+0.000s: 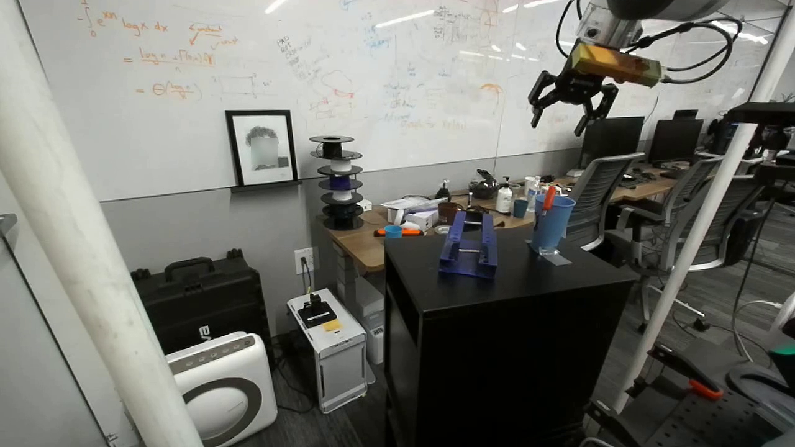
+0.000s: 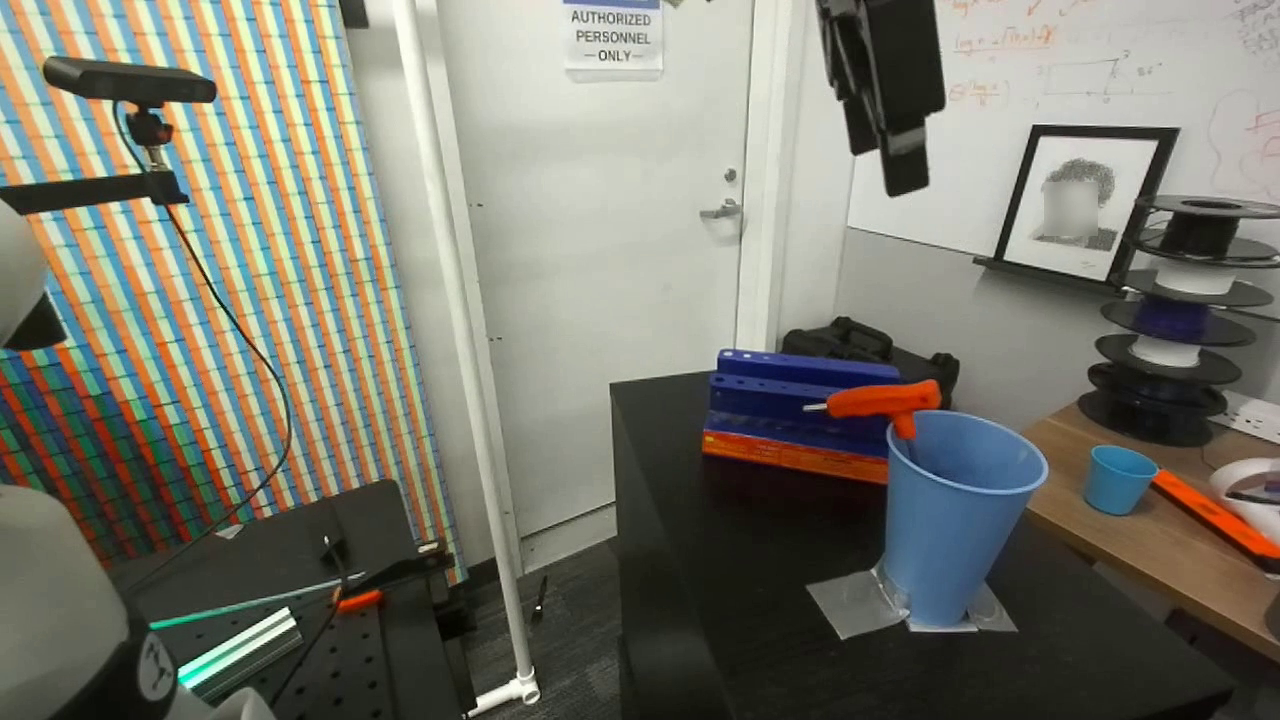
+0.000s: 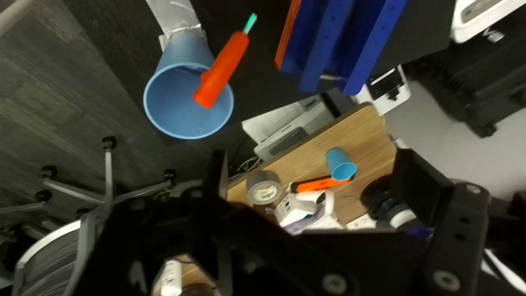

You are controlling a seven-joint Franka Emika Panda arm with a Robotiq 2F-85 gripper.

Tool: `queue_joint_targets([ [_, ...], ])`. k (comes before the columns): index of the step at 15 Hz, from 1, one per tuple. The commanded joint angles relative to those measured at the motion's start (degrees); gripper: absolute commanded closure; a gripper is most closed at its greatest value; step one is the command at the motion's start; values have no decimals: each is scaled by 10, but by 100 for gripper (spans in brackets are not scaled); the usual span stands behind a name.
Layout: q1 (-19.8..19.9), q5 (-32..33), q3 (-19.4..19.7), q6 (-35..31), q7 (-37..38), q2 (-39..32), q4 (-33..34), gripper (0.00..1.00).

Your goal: Put the orange object in the blue cup

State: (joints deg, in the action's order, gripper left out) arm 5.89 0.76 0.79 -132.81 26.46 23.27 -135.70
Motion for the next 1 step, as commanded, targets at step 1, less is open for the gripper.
queue_joint_targets([
  [1,2,-23,-4,18,-29,12,1,0],
])
